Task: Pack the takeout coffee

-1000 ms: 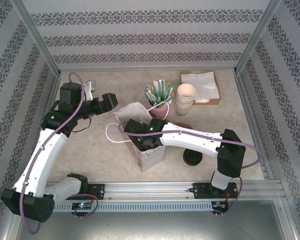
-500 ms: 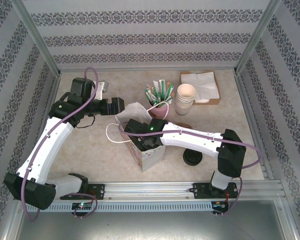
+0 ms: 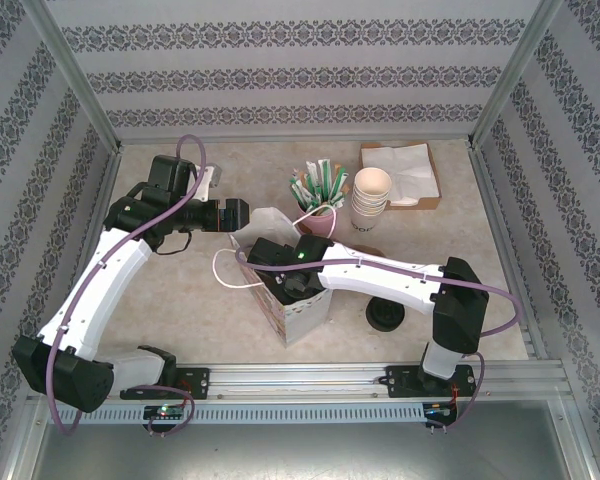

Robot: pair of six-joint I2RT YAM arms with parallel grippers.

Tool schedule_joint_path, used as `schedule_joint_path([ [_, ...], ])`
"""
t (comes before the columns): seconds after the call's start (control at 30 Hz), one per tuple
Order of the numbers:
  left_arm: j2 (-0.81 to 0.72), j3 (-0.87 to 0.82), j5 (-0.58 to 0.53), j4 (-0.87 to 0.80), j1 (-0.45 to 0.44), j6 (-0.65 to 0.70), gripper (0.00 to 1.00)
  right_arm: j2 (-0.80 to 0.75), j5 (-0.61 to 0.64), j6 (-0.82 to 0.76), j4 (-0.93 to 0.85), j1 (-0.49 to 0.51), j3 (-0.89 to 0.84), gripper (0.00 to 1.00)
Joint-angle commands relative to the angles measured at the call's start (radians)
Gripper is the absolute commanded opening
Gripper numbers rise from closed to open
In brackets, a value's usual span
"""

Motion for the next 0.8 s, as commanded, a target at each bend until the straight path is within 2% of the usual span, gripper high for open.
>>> schedule_joint_path([
  [0.0,0.007,-0.004,-0.038,-0.035,-0.010,0.035,0.94,0.010,-0.042,0.002,-0.119,0.000,-0.008,0.48],
  [0.37,0.012,-0.012,-0.051,-0.028,-0.012,0.032,0.94,0.000,-0.030,-0.008,-0.149,0.002,0.066,0.48],
  [0.53,0.010,-0.014,-0.050,-0.019,-0.014,0.027,0.93,0.009,-0.035,-0.010,-0.121,-0.006,0.004,0.48],
  [0.77,0.002,-0.007,-0.047,-0.015,-0.025,0.019,0.92,0.109,-0.063,-0.016,-0.082,0.001,-0.046,0.48],
])
